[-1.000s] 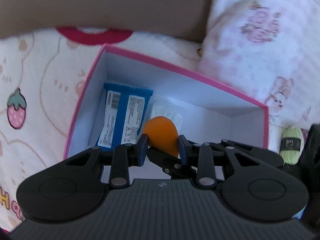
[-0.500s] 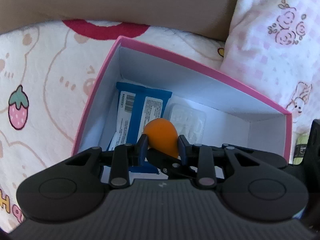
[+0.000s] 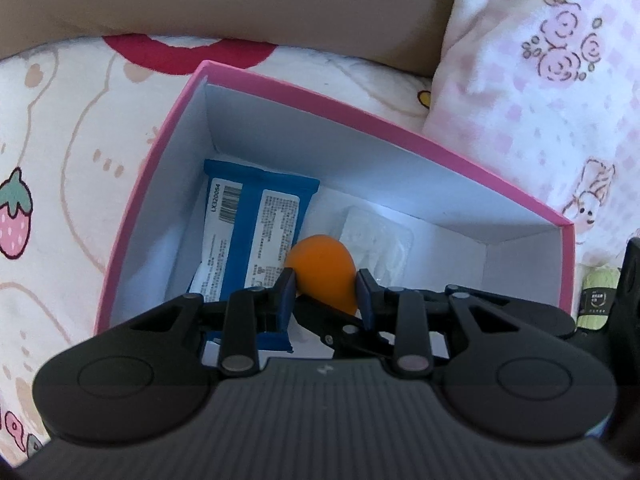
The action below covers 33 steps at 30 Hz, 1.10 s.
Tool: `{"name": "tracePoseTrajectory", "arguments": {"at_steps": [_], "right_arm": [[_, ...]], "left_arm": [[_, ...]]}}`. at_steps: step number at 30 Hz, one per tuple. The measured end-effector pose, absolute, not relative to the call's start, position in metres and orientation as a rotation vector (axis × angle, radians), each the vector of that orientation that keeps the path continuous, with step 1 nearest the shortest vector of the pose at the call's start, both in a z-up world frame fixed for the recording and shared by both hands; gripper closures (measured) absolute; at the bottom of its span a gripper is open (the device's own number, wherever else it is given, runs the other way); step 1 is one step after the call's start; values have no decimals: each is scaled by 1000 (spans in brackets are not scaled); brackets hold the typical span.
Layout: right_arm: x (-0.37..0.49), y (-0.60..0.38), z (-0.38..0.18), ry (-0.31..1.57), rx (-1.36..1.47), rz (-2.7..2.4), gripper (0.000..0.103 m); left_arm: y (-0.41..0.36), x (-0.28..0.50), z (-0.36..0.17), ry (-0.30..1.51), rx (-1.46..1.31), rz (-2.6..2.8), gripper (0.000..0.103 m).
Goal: Organize objects
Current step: 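Lower the sponge into the pink box beside the blue packet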
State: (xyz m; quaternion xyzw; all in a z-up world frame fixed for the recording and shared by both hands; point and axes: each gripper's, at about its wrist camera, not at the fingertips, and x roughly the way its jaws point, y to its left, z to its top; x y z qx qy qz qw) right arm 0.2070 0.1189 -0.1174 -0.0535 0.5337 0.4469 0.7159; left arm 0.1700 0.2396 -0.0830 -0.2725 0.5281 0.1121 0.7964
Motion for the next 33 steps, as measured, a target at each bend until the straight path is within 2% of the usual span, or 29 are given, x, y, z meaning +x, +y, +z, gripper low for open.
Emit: {"name": "tracePoseTrajectory", "arguments": {"at_steps": [7,9,12,15,18,24,25,27,33], "right_arm": [[206,128,-117,1175,-110,987,65],[206,127,-117,1179,-107,1001,57],[207,123,-116,1197,-100,1036,54],[207,117,-113,1157,-130,1041,55],[204,110,-108,1127,-154,1067,62],[188,101,-102,1052,-299,1041,62],[185,100,-103,1042,-342,1008,61],[184,99,-105,1026,-382,960,51],[200,87,-110,1050,-357,932,49]], "left_arm": [[249,171,-82,1126,-576,241,72],[252,170,-83,1123,-583,234,72],[253,169,-89,1119,-581,230,72],[248,169,-92,1111,-548,225,72],[239,170,-92,1100,-472,207,72],[231,166,-93,1092,-422,197,72],[232,166,-93,1092,-425,197,72],[233,163,-94,1095,-434,195,72],[231,161,-98,1074,-469,167,72]]}}
